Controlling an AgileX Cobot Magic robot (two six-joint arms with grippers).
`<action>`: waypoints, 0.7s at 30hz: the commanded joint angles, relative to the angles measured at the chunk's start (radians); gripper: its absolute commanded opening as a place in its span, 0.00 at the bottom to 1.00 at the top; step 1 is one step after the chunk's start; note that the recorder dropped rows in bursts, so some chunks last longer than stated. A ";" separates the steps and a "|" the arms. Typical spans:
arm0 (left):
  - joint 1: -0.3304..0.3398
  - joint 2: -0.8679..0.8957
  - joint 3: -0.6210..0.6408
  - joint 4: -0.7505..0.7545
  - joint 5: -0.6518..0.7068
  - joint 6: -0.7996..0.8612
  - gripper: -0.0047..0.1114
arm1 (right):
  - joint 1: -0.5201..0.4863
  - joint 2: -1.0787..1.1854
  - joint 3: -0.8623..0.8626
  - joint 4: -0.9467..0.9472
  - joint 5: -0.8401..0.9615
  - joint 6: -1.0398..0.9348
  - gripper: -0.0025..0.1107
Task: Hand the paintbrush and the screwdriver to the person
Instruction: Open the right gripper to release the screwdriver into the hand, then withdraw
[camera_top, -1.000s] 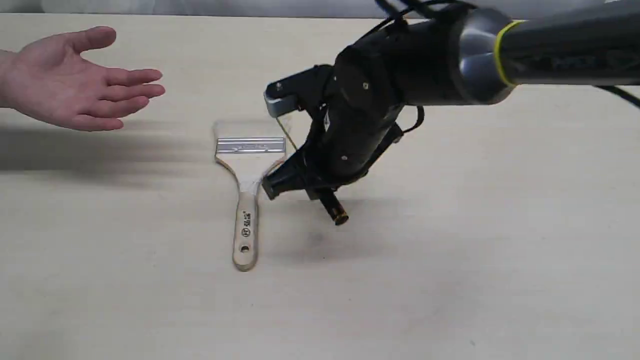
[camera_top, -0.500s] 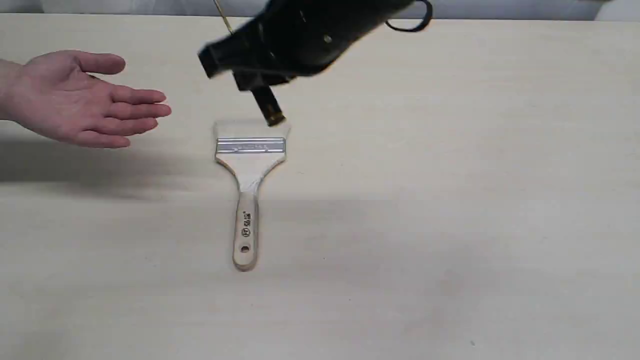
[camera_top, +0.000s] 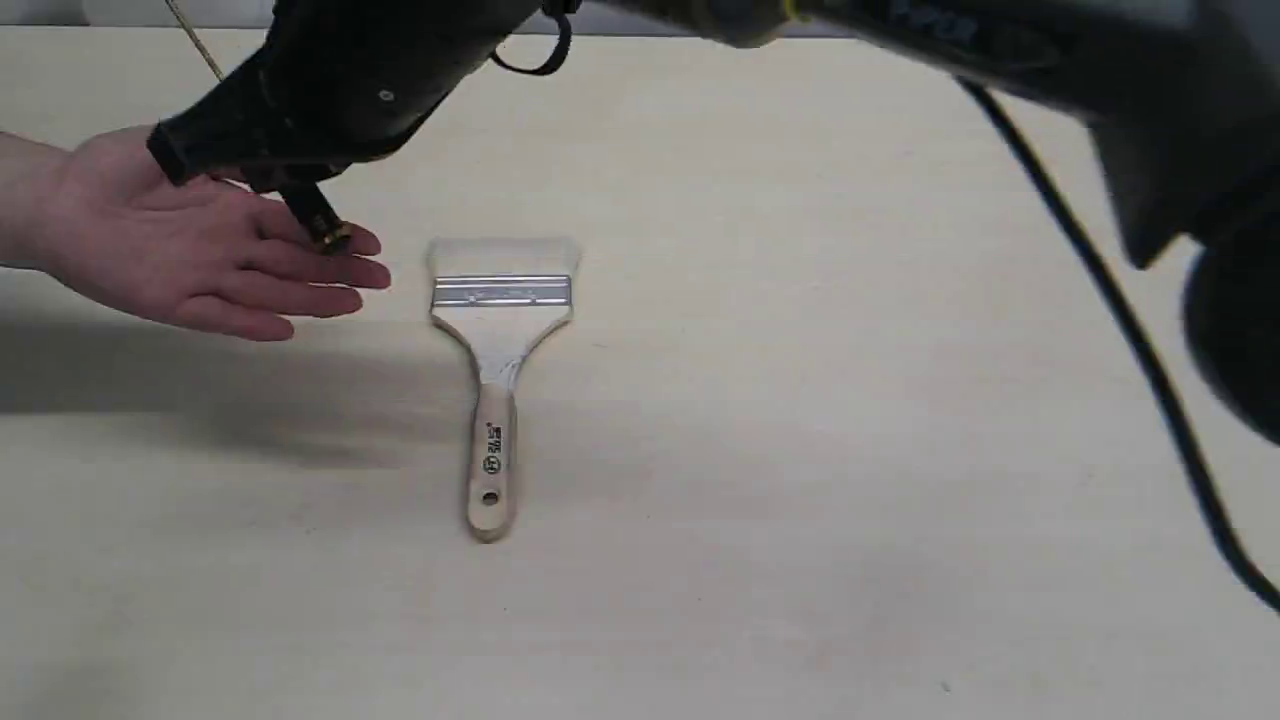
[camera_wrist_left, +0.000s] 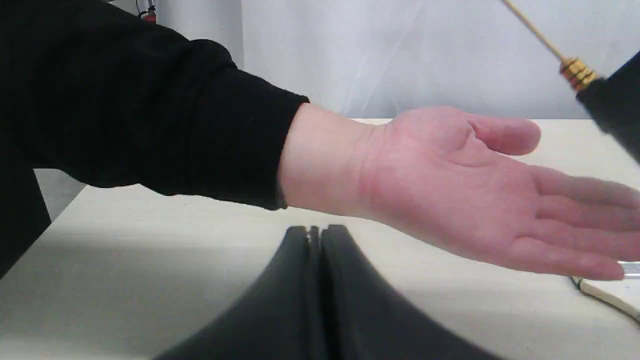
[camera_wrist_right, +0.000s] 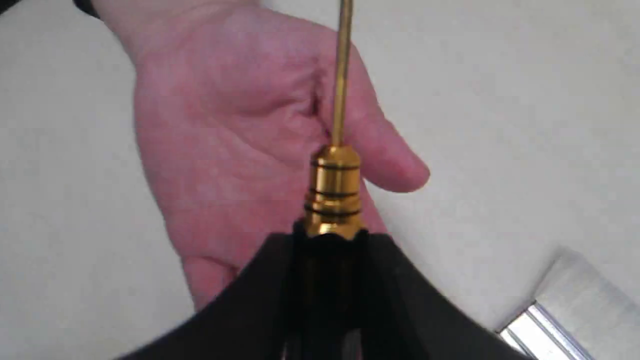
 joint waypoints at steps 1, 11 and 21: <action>-0.006 -0.002 0.002 -0.004 -0.009 -0.002 0.04 | -0.002 0.054 -0.037 -0.011 0.034 -0.022 0.09; -0.006 -0.002 0.002 -0.004 -0.009 -0.002 0.04 | -0.002 0.076 -0.037 0.007 0.035 -0.042 0.42; -0.006 -0.002 0.002 -0.004 -0.009 -0.002 0.04 | -0.004 -0.002 -0.037 -0.043 0.152 -0.020 0.45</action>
